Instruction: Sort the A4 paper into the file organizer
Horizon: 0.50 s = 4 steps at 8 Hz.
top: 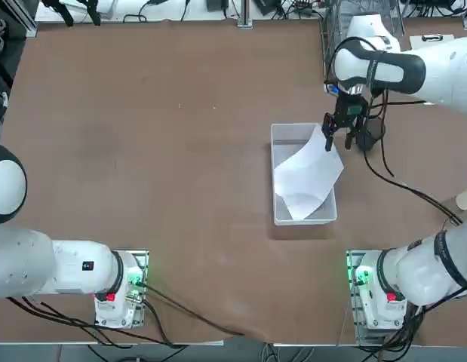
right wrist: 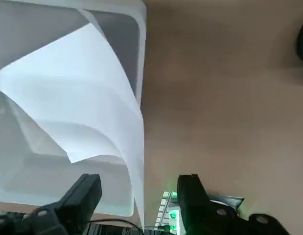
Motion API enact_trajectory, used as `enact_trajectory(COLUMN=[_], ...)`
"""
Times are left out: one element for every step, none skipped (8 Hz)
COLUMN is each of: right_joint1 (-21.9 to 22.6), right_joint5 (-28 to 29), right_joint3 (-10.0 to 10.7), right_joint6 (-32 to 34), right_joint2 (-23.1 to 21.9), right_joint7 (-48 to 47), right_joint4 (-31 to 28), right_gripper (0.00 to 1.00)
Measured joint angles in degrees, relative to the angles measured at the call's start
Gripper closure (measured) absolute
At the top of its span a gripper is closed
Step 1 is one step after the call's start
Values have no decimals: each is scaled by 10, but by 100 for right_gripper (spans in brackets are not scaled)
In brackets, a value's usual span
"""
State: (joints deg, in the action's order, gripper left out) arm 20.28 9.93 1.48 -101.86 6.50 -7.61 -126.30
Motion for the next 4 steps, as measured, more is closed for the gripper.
enact_trajectory(right_joint1=[0, 0, 0, 0], right_joint5=[0, 0, 0, 0], right_joint3=[0, 0, 0, 0], right_joint6=[0, -1, -1, -2], right_joint2=[10, 21, 29, 34], right_joint7=[0, 0, 1, 1], right_joint4=[0, 0, 0, 1], right_gripper=[7, 11, 16, 19])
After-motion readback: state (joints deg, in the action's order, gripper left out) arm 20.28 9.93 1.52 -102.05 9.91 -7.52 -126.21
